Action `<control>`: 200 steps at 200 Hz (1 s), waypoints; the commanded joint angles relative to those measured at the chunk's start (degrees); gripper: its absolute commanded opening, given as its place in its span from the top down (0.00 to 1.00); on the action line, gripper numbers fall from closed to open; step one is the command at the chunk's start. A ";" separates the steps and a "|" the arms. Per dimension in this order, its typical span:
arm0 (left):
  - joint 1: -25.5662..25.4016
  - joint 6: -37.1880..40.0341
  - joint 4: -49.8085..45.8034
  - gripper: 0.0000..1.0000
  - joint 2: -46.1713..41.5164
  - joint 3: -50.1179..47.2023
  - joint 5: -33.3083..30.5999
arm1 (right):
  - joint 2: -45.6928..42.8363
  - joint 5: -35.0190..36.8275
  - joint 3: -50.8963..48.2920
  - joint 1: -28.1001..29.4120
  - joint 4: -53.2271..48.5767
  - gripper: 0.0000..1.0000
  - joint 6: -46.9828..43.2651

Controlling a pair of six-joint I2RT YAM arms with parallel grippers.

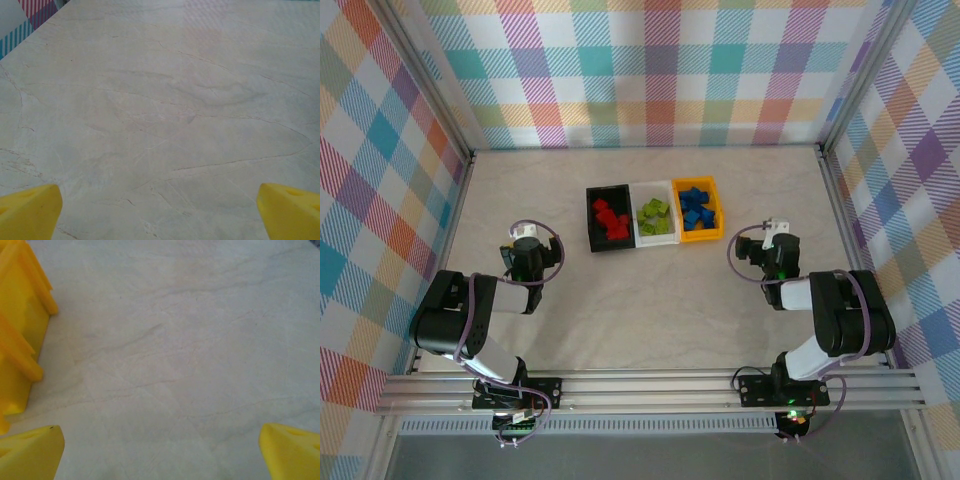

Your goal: Sort the legos into containers by color

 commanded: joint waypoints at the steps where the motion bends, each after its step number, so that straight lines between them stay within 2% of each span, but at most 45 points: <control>1: 0.68 -0.16 2.28 0.00 -0.39 0.70 0.52 | -0.35 -2.23 1.61 -0.42 2.83 0.00 0.03; 25: 0.65 -0.13 2.16 0.00 -0.40 0.80 0.52 | -0.31 -1.99 1.53 -0.41 3.08 0.00 0.11; 54: 0.67 0.44 2.19 0.00 -0.22 0.91 2.05 | -0.49 1.97 0.63 -0.40 4.45 0.00 1.72; 200: 0.76 0.75 2.10 0.00 -0.13 0.97 3.20 | -0.58 1.91 0.56 -0.41 4.55 0.00 1.71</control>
